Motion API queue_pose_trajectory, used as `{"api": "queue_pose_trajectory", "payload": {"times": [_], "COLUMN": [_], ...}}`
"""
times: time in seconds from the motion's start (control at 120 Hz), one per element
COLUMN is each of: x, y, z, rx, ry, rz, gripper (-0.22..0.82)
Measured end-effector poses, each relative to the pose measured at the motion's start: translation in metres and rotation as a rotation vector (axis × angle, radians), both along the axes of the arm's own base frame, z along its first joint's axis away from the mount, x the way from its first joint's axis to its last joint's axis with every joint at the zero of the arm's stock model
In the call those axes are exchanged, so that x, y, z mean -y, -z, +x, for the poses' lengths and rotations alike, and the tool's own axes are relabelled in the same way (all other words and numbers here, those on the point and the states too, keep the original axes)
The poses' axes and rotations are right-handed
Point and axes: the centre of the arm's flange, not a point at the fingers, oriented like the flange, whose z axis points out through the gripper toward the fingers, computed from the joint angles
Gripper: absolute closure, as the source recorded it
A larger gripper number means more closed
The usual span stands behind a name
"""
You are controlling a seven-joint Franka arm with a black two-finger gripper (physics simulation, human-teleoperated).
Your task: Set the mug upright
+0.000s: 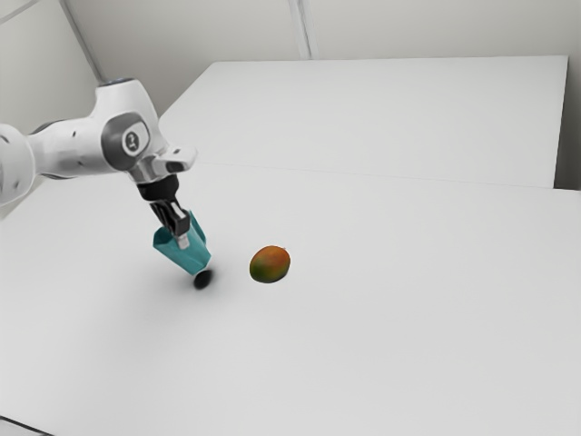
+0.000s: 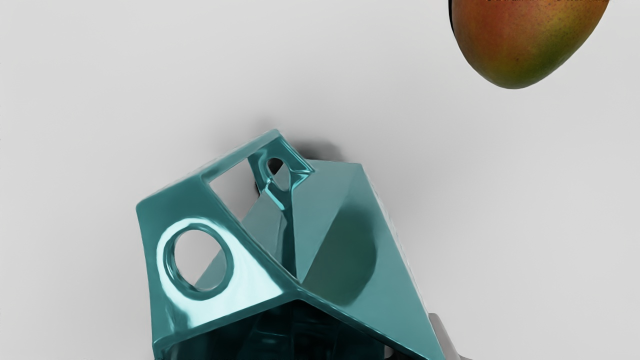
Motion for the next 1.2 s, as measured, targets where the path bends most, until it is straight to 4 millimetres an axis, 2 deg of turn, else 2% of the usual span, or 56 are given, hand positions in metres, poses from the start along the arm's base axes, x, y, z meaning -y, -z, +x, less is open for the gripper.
{"api": "queue_pose_trajectory", "payload": {"times": [0.258, 0.492, 0.8, 1.008, 1.2], "x": [0.038, 0.068, 0.069, 0.085, 0.084], "y": [0.019, 0.022, 0.027, 0.035, 0.042], "z": [-0.008, -0.011, -0.013, -0.013, -0.014], "rx": [0.051, 0.084, -0.009, -0.061, -0.092], "ry": [-0.078, -0.119, -0.207, -0.221, -0.253], "rz": [0.051, 0.065, 0.073, 0.078, 0.082], "gripper": [0.78, 0.78, 0.78, 0.78, 0.78]}}
